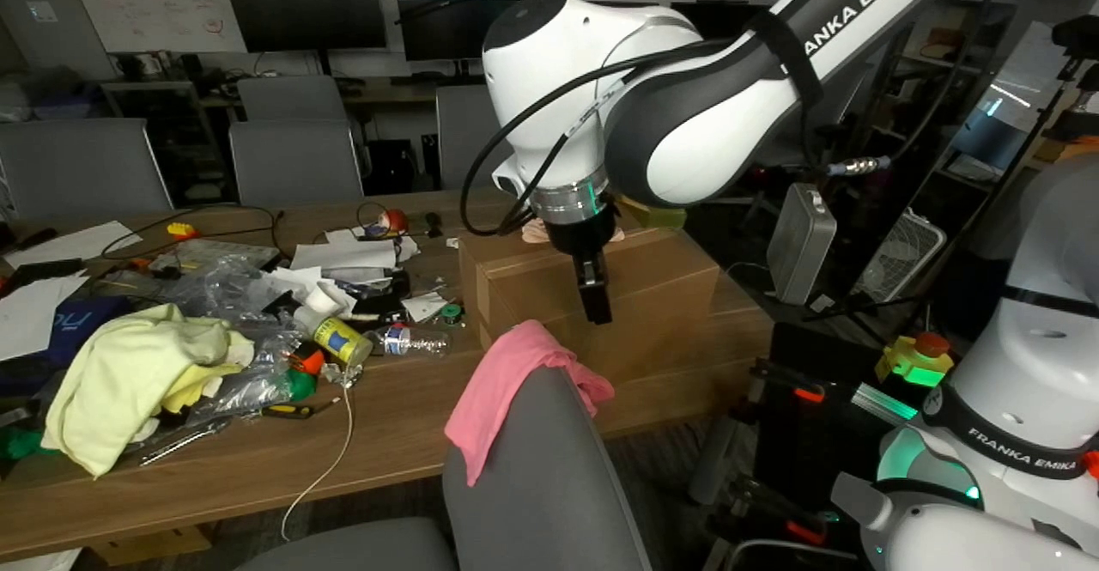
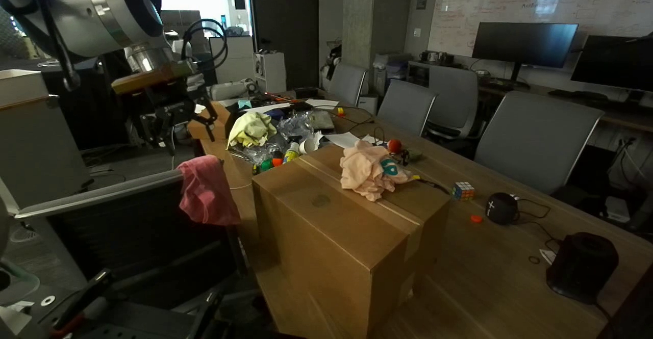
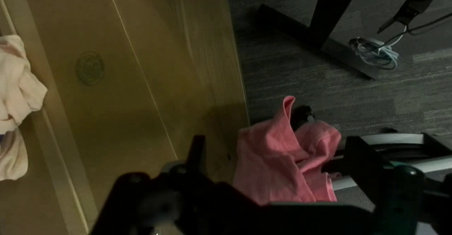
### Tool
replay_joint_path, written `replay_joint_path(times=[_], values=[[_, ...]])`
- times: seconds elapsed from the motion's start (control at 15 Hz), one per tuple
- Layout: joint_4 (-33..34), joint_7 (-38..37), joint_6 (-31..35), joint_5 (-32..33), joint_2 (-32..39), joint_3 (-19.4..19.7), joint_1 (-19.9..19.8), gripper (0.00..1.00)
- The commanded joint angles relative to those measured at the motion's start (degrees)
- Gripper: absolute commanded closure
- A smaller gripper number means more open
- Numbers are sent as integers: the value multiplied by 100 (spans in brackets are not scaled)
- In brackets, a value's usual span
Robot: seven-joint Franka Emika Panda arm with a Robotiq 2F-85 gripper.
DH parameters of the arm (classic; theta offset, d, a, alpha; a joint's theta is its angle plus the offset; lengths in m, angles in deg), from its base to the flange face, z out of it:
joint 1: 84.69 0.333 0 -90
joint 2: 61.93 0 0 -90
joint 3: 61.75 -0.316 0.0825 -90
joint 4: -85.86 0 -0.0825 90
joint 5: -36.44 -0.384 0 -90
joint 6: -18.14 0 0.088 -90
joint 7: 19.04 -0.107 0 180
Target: Pick up the clothes from the headrest of the chair and put them on the box
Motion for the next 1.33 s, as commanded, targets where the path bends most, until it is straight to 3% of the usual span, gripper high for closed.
replay_joint_path(times=[0.0,0.53,1.27], values=[[30,-415,389,75,161,-91,139,0],[326,-1097,667,18,732,-280,517,0],[761,-977,737,-306,1171,-196,558,0]])
